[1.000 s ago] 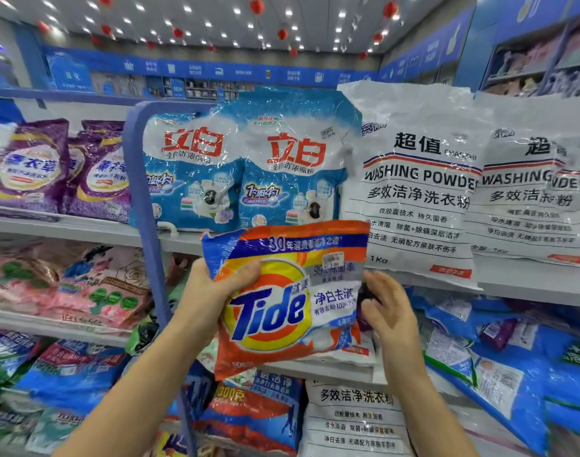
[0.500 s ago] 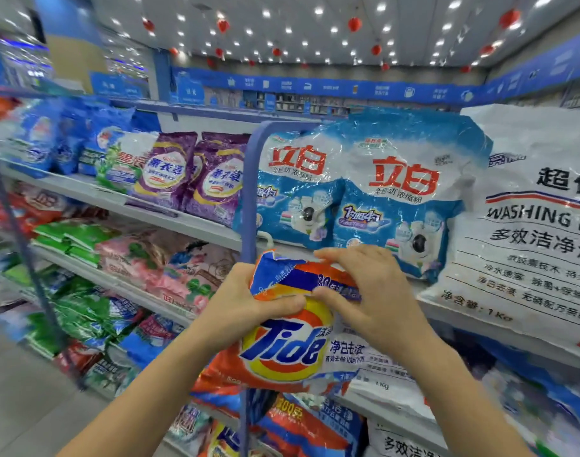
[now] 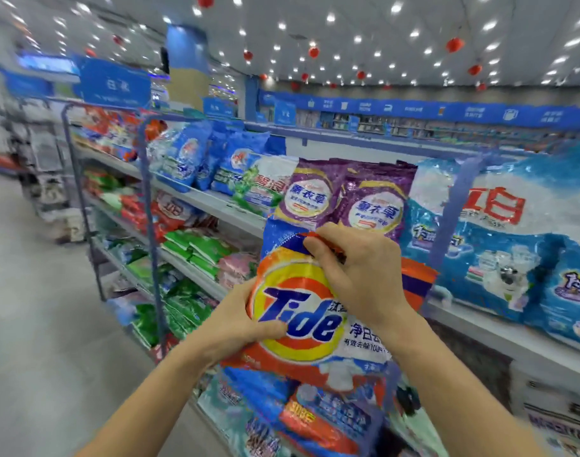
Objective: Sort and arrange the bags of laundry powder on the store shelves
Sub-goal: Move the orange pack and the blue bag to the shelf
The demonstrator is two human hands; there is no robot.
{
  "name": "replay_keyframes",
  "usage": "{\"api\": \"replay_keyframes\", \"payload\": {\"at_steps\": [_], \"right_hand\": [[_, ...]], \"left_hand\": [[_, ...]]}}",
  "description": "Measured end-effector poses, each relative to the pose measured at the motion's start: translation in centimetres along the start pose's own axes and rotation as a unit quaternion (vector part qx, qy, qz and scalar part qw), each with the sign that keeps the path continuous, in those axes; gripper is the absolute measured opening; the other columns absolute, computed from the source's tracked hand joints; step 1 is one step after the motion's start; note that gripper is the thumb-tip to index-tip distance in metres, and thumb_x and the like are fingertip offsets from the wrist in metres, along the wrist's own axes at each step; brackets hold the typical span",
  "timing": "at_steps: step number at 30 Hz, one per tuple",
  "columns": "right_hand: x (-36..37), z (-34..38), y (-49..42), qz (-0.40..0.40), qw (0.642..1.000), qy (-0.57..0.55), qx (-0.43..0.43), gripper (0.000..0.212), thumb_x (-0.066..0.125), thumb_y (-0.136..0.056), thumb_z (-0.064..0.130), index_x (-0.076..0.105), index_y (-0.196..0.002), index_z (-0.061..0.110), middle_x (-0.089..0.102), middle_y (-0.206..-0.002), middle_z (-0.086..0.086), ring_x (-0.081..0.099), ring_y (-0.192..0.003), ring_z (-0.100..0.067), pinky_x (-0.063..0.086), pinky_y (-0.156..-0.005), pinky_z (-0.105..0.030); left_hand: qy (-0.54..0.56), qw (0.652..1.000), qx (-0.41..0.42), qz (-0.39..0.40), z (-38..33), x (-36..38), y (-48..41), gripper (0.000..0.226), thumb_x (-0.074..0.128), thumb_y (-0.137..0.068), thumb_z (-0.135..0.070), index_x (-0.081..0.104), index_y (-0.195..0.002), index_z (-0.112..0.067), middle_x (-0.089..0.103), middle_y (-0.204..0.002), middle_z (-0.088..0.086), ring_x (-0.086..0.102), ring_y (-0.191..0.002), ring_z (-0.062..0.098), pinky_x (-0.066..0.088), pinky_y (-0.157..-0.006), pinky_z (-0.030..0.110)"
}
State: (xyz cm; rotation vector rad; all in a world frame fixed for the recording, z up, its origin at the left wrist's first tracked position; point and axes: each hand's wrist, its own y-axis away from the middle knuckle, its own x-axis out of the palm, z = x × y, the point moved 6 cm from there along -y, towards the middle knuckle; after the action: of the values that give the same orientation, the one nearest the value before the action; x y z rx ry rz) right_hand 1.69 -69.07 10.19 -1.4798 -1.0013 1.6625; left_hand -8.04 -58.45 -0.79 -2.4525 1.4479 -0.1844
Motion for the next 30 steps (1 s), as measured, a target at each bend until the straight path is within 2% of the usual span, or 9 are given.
{"api": "replay_keyframes", "payload": {"at_steps": [5, 9, 12, 16, 20, 22, 26, 28, 30], "right_hand": [[7.7, 1.6, -4.1, -0.006, 1.000, -0.013, 0.017, 0.030, 0.055, -0.090, 0.031, 0.060, -0.066, 0.013, 0.050, -0.050, 0.006, 0.040, -0.043, -0.012, 0.027, -0.041, -0.023], [13.8, 4.0, -7.7, -0.044, 0.996, 0.040, -0.067, 0.033, 0.052, -0.091, 0.032, 0.067, -0.071, 0.010, 0.061, -0.054, 0.001, 0.053, -0.042, -0.015, 0.038, -0.042, -0.024], [18.0, 4.6, -10.0, -0.055, 0.991, 0.049, -0.109, 0.031, 0.055, -0.089, 0.031, 0.069, -0.072, 0.009, 0.065, -0.056, 0.001, 0.055, -0.042, -0.015, 0.043, -0.043, -0.025], [23.4, 4.2, -12.8, -0.046, 0.990, 0.055, -0.122, 0.025, 0.062, -0.086, 0.031, 0.070, -0.073, 0.010, 0.065, -0.055, 0.001, 0.056, -0.042, -0.016, 0.046, -0.044, -0.028], [28.6, 2.9, -16.0, -0.058, 0.995, 0.038, -0.075, 0.035, 0.054, -0.089, 0.041, 0.071, -0.089, 0.011, 0.071, -0.073, -0.002, 0.064, -0.065, -0.020, 0.044, -0.068, -0.031], [31.2, 1.0, -17.5, -0.087, 0.996, -0.017, -0.014, 0.041, 0.044, -0.093, 0.042, 0.067, -0.101, 0.009, 0.069, -0.090, -0.005, 0.058, -0.086, -0.022, 0.034, -0.078, -0.031], [37.6, -2.8, -19.0, -0.142, 0.975, -0.144, 0.095, 0.035, 0.053, -0.089, 0.034, 0.050, -0.117, 0.013, 0.050, -0.111, 0.004, 0.042, -0.104, -0.010, 0.030, -0.091, -0.025], [42.8, -4.1, -20.0, -0.089, 0.944, -0.272, 0.163, 0.040, 0.061, -0.088, 0.039, 0.042, -0.120, 0.025, 0.048, -0.116, 0.008, 0.047, -0.106, -0.004, 0.035, -0.094, -0.026], [49.4, -3.6, -21.2, 0.035, 0.872, -0.435, 0.224, 0.041, 0.059, -0.081, 0.045, 0.041, -0.116, 0.033, 0.053, -0.118, 0.007, 0.054, -0.102, 0.002, 0.042, -0.084, -0.025]], "left_hand": [[-0.021, 0.999, -0.004, -0.027, -0.3, -8.8, 0.1, 0.063, 0.085, -0.056, -0.055, 0.060, -0.112, -0.042, 0.072, -0.109, -0.005, 0.071, -0.095, 0.018, 0.057, -0.074, 0.023], [-0.016, 0.998, -0.012, -0.052, -0.1, -15.3, -0.6, 0.064, 0.082, -0.063, -0.044, 0.052, -0.118, -0.033, 0.072, -0.107, -0.007, 0.071, -0.093, 0.017, 0.056, -0.072, 0.022], [-0.009, 0.998, 0.004, -0.062, 0.4, -18.9, -1.6, 0.057, 0.080, -0.068, -0.045, 0.054, -0.117, -0.031, 0.072, -0.107, -0.005, 0.071, -0.092, 0.017, 0.056, -0.072, 0.021], [-0.008, 0.994, 0.014, -0.105, 1.6, -23.8, -3.6, 0.048, 0.080, -0.064, -0.055, 0.064, -0.108, -0.044, 0.072, -0.109, -0.004, 0.071, -0.094, 0.018, 0.056, -0.073, 0.021], [-0.023, 0.986, 0.004, -0.167, 3.0, -30.0, -5.5, 0.050, 0.082, -0.054, -0.064, 0.062, -0.100, -0.055, 0.072, -0.106, -0.010, 0.071, -0.092, 0.015, 0.056, -0.070, 0.020], [-0.025, 0.980, -0.006, -0.200, 3.8, -33.8, -6.3, 0.054, 0.083, -0.053, -0.063, 0.062, -0.102, -0.052, 0.073, -0.103, -0.010, 0.072, -0.089, 0.015, 0.057, -0.067, 0.020], [-0.030, 0.952, -0.021, -0.304, 4.4, -42.4, -7.7, 0.071, 0.086, -0.047, -0.056, 0.060, -0.108, -0.031, 0.076, -0.091, -0.003, 0.074, -0.076, 0.020, 0.056, -0.057, 0.022], [-0.026, 0.937, -0.013, -0.347, 4.2, -46.6, -8.1, 0.079, 0.087, -0.037, -0.063, 0.063, -0.104, -0.030, 0.076, -0.091, 0.003, 0.074, -0.077, 0.024, 0.057, -0.057, 0.025], [-0.022, 0.917, -0.002, -0.398, 3.9, -50.7, -7.9, 0.071, 0.087, -0.034, -0.065, 0.069, -0.095, -0.035, 0.076, -0.090, 0.003, 0.074, -0.076, 0.024, 0.057, -0.056, 0.025]]}}
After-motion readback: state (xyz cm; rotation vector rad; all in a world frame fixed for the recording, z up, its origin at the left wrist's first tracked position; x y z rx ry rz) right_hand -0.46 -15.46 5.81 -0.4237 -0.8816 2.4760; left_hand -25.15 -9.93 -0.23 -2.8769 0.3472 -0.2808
